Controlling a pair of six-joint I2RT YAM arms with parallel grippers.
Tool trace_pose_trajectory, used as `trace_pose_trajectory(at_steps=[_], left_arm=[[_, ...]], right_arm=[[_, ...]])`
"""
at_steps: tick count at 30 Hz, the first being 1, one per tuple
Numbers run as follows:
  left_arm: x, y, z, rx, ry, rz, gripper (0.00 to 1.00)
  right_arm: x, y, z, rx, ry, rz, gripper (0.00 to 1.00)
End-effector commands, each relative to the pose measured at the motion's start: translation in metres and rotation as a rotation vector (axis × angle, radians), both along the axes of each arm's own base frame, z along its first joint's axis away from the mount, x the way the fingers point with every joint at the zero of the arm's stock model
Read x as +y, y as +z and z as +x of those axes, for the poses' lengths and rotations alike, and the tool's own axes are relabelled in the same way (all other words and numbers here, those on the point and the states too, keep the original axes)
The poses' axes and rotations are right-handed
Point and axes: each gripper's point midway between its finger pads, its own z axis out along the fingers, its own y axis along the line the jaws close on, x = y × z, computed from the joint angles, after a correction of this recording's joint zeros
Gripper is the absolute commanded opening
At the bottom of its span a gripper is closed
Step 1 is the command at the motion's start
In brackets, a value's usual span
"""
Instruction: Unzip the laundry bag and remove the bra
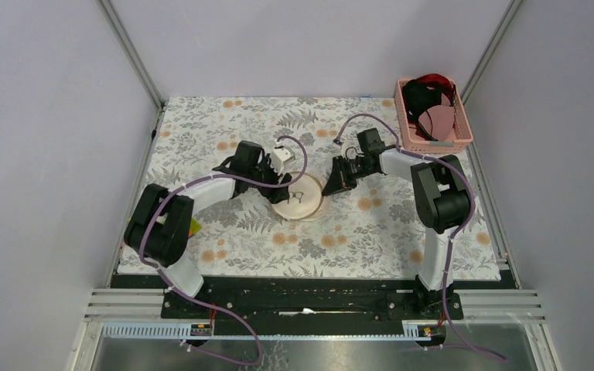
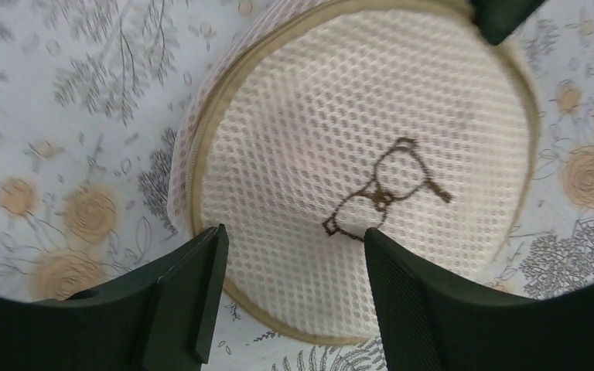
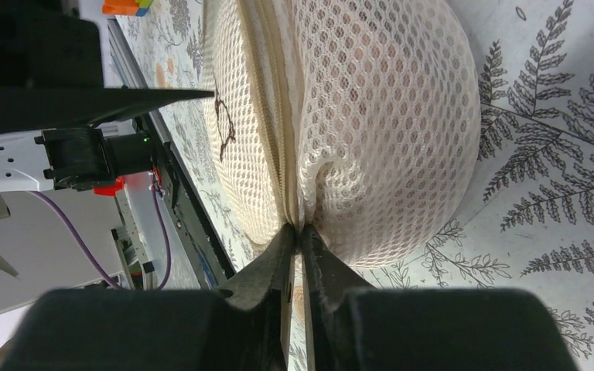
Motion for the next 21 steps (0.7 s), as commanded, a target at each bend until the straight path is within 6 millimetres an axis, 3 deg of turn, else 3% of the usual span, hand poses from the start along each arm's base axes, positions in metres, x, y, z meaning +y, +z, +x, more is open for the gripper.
trace_pose_trajectory(at_steps=[1,7,12,14,16,19,21], left_arm=[[0.004,-0.008,0.021,0.029,0.072,0.000,0.69],[0.006,-0.029,0.034,0.106,0.094,0.045,0.68],[0.003,-0.030,0.041,0.134,0.099,0.034,0.71],[-0.002,-0.004,0.047,0.115,0.116,-0.066,0.75],[-0.011,0.026,0.052,0.053,0.109,-0.115,0.85],[-0.030,0.050,0.053,-0.126,0.111,0.024,0.91],[-0.044,0.060,0.051,-0.176,0.173,0.073,0.96]], right_arm=[[0.000,-0.002,-0.002,-0.034,0.013,-0.006,0.13],[0.001,-0.005,0.002,-0.031,0.005,-0.006,0.21],[0.005,-0.011,0.008,-0.014,-0.002,-0.011,0.15],[0.007,-0.013,0.008,-0.002,-0.002,-0.009,0.11],[0.011,-0.011,0.008,0.014,-0.012,0.005,0.08],[0.017,-0.007,0.006,0.033,-0.034,0.038,0.00],[0.018,-0.007,0.004,0.040,-0.040,0.047,0.00]])
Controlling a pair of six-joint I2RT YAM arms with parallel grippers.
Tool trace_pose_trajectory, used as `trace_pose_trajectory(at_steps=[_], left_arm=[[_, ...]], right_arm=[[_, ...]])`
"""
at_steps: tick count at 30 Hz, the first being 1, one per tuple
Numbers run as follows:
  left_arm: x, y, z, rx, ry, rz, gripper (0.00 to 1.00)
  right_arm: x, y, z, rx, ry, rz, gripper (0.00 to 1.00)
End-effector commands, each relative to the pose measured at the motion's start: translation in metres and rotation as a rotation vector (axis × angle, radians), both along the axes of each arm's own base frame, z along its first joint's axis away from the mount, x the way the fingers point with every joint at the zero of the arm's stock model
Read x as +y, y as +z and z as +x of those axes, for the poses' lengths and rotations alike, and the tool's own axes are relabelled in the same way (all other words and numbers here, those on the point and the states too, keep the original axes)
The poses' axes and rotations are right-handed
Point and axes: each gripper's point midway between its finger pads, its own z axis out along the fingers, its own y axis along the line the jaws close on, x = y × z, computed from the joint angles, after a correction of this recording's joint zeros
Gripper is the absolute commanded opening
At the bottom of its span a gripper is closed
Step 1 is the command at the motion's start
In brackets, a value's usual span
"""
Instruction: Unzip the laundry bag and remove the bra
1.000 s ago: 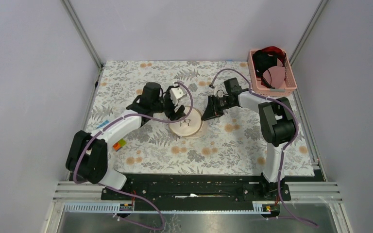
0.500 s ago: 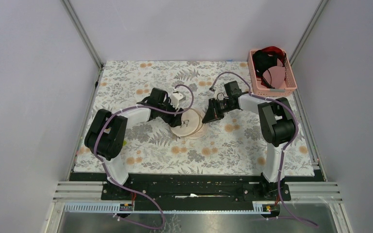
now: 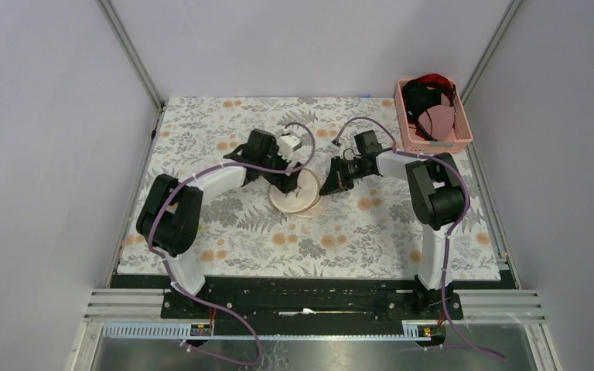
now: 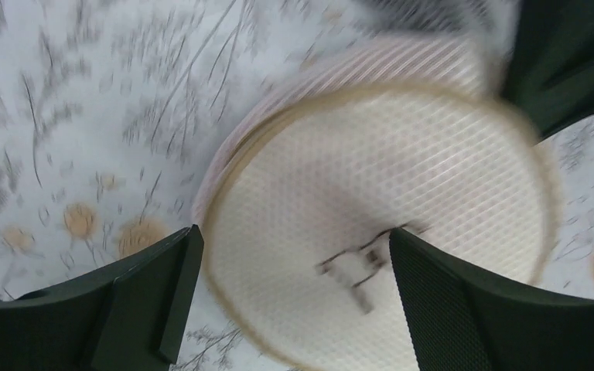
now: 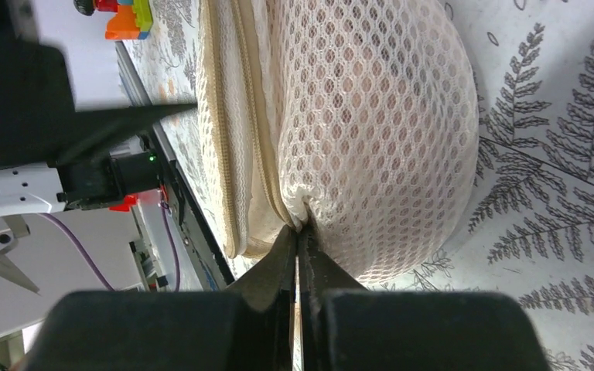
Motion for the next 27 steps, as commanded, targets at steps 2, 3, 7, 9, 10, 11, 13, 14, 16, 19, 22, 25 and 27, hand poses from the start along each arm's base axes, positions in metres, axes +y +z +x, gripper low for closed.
trace_pose_trajectory(at_steps=[2,3,7,9,10,11,13,14,16,19,22,25,27], left_arm=[[-0.052,0.075,0.013,-0.245,0.076,0.043,0.99],[-0.057,0.076,0.013,-0.237,0.098,0.035,0.99],[-0.077,0.077,0.004,-0.248,0.121,-0.013,0.99],[-0.087,0.071,-0.001,-0.248,0.134,-0.007,0.99],[-0.090,0.066,-0.002,-0.243,0.154,0.004,0.99],[-0.091,0.061,-0.002,-0.245,0.175,0.030,0.99],[-0.093,0.053,-0.004,-0.243,0.212,0.069,0.99],[-0.093,0.051,-0.003,-0.258,0.234,0.085,0.99],[-0.093,0.047,-0.003,-0.299,0.258,0.134,0.99],[-0.089,0.040,-0.001,-0.328,0.298,0.192,0.99],[-0.080,0.046,0.003,-0.354,0.343,0.234,0.99],[-0.073,0.061,0.002,-0.382,0.352,0.234,0.99],[-0.071,0.071,-0.004,-0.387,0.337,0.218,0.99]], right_arm=[[0.013,0.007,-0.002,0.006,-0.011,0.043,0.00],[0.013,0.006,-0.003,0.011,-0.013,0.042,0.00],[0.014,0.005,-0.006,0.045,-0.026,0.055,0.00],[0.015,0.006,-0.007,0.057,-0.030,0.068,0.00],[0.015,0.006,-0.006,0.062,-0.034,0.072,0.00],[0.016,0.006,-0.007,0.066,-0.035,0.074,0.00],[0.016,0.006,-0.006,0.072,-0.040,0.075,0.00],[0.016,0.005,-0.006,0.074,-0.040,0.075,0.00],[0.016,0.005,-0.006,0.077,-0.043,0.074,0.00],[0.017,0.005,-0.004,0.079,-0.047,0.072,0.00],[0.016,0.003,-0.003,0.080,-0.055,0.065,0.00],[0.014,0.000,-0.002,0.076,-0.068,0.046,0.00],[0.013,-0.003,-0.002,0.075,-0.077,0.035,0.00]])
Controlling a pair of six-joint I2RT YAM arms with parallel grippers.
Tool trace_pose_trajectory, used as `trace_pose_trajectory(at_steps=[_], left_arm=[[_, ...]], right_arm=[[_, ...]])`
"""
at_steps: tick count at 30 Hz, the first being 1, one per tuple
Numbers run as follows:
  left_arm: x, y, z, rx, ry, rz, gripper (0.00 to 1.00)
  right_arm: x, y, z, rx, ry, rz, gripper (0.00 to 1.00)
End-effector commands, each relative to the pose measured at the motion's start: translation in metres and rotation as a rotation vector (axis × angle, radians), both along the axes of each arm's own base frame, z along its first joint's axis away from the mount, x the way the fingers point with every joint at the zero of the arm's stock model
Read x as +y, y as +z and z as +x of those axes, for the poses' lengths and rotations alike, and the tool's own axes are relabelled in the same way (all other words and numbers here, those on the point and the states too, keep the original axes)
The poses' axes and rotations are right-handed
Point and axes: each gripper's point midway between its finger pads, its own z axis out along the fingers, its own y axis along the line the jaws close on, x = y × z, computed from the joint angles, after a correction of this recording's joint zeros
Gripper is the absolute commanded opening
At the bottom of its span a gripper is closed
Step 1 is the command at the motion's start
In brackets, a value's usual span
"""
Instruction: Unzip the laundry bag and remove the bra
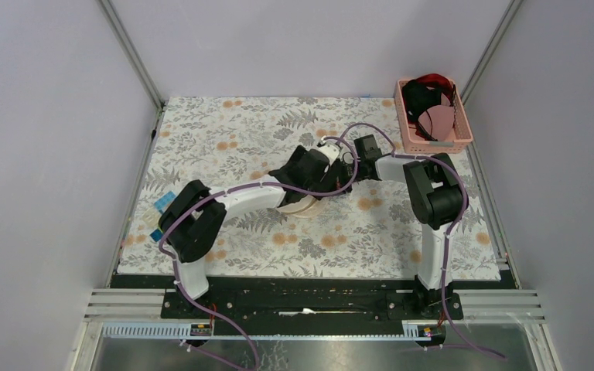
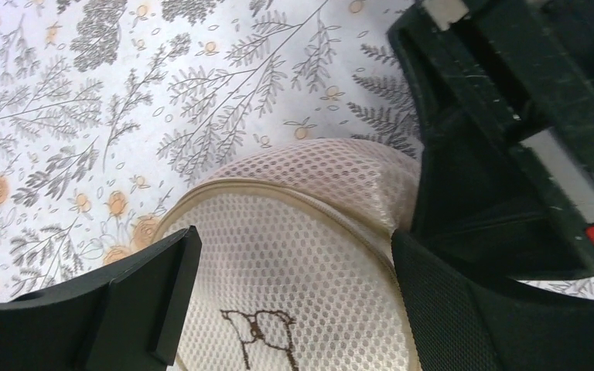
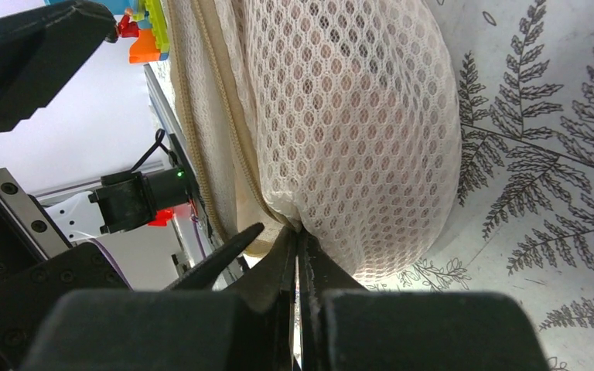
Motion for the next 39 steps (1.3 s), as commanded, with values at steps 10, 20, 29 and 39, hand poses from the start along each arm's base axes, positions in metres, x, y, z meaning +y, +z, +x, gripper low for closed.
trace_pose_trajectory(at_steps=[10,20,29,39], left_arm=[[0.046,0.063,-0.003,-0.087,0.114,0.032,0.99],[0.128,0.052,-0.009,0.072,0.291,0.018,0.72],[0.123,0.066,-0.060,0.339,-0.007,-0.332,0.59],[0.087,0.064,-0.150,0.589,-0.515,-0.444,0.48]], right_arm=[[0.001,-0.003,0.004,-0.031,-0.016,-0.041,0.00],[0.000,0.004,0.004,-0.051,-0.009,-0.035,0.00],[-0.004,0.010,0.008,-0.069,-0.019,-0.029,0.00],[-0.005,0.015,0.016,-0.077,-0.020,-0.019,0.00]])
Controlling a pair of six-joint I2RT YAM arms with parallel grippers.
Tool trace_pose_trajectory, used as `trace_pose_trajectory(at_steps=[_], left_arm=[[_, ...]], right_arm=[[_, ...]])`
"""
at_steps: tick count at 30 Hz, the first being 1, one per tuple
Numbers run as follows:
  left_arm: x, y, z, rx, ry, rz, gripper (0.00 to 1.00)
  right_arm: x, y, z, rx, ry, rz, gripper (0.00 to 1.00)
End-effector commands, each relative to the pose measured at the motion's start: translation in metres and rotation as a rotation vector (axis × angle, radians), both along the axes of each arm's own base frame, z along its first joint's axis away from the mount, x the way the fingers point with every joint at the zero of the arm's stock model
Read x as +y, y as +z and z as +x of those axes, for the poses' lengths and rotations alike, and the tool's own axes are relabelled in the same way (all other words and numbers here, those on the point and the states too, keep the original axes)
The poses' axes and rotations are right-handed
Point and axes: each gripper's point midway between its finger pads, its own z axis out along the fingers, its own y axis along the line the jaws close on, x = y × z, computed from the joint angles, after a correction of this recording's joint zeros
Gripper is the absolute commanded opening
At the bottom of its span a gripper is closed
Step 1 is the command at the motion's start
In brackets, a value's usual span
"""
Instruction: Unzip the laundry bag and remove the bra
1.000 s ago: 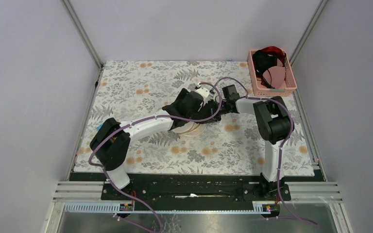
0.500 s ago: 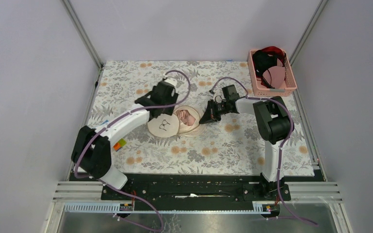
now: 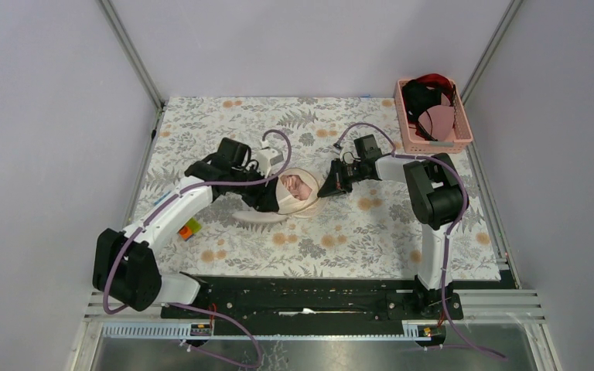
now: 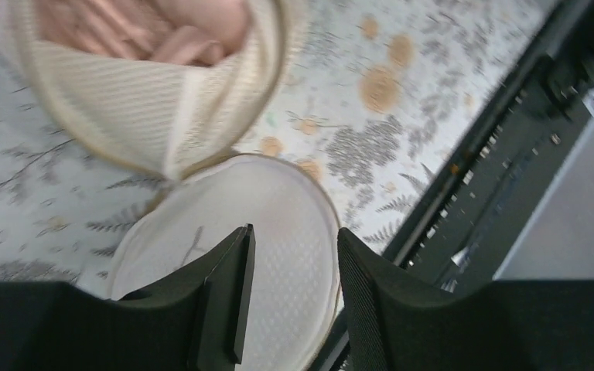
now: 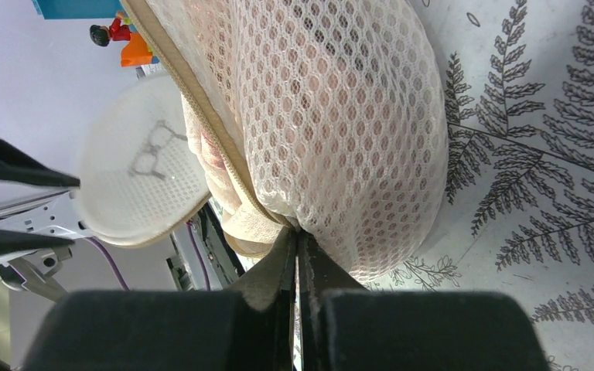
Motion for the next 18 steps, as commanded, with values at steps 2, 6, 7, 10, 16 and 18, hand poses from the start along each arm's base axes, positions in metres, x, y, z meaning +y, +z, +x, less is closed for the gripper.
trace_pose_trajectory(at_steps=[2,6,7,10,16,18], left_arm=[[-0.011,0.001,-0.040,0.056,-0.250,-0.073,0.53],[-0.008,0.016,-0.019,-0.085,-0.211,-0.077,0.67],[-0.009,0.021,-0.005,-0.142,-0.165,-0.082,0.67],[-0.017,0.031,0.025,-0.222,-0.080,-0.113,0.63],[-0.040,0.015,0.070,-0.201,0.015,-0.124,0.52],[-0.046,0.006,0.081,-0.236,0.021,-0.086,0.51]], right_arm=[[-0.002,0.019,0.013,-0.076,-0.005,0.001,0.00],[-0.004,0.021,0.012,-0.091,0.003,-0.004,0.00],[-0.004,0.022,0.012,-0.093,0.006,-0.002,0.00],[-0.003,0.028,0.011,-0.100,0.016,0.016,0.00],[0.002,0.054,0.005,-0.130,0.060,0.089,0.24],[0.002,0.061,0.005,-0.156,0.069,0.093,0.29]])
